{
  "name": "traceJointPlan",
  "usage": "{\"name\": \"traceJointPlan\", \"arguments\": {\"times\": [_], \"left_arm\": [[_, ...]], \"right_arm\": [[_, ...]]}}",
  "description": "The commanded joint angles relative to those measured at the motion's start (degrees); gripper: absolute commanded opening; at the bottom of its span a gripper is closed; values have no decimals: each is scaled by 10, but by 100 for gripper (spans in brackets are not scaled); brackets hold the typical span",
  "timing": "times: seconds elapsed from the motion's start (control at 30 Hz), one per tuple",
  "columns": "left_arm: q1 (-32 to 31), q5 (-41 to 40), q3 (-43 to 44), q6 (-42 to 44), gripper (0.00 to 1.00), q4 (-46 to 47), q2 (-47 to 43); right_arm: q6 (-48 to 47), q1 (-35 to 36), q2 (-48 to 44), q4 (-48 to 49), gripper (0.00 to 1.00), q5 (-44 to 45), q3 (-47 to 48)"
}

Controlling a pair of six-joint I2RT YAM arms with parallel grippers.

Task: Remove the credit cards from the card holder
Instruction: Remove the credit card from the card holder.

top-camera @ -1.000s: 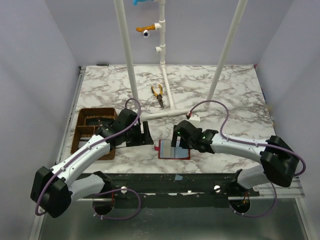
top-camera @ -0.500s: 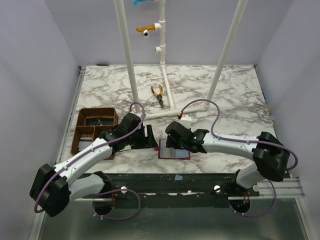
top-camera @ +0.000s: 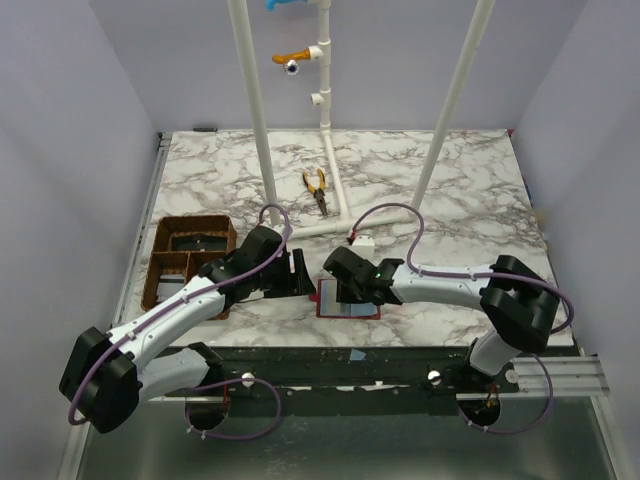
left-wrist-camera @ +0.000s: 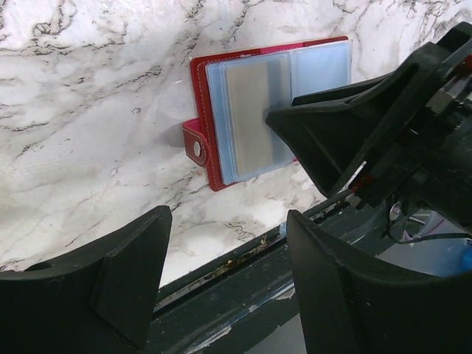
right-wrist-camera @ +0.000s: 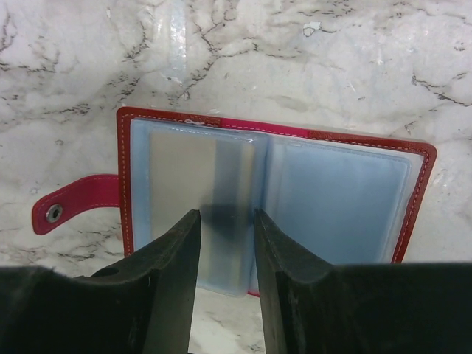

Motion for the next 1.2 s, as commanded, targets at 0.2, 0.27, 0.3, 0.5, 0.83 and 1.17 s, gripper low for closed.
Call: {"name": "traceJointPlan", "arguments": {"times": [0.2,0.27,0.3,0.5,0.83,1.17], "left_arm": [[-3,10,4,3,64,13,9],[-3,10,4,5,64,13,8],[-3,9,4,6,63,13,9],[-3,12,2,6,61,16,15],[-4,19,0,6,49,23,28],[-25,27,24,8,16,35,52]], "right_arm": [[11,6,35,-13,35,0,20],[19,5,30,-18,27,8,13],[21,5,29,-21,23,10,9],[35,5,23,-30,11,19,-16],[63,5,-4,-30,1,28,-64],[66,1,-17,39,1,-16,-108]]}}
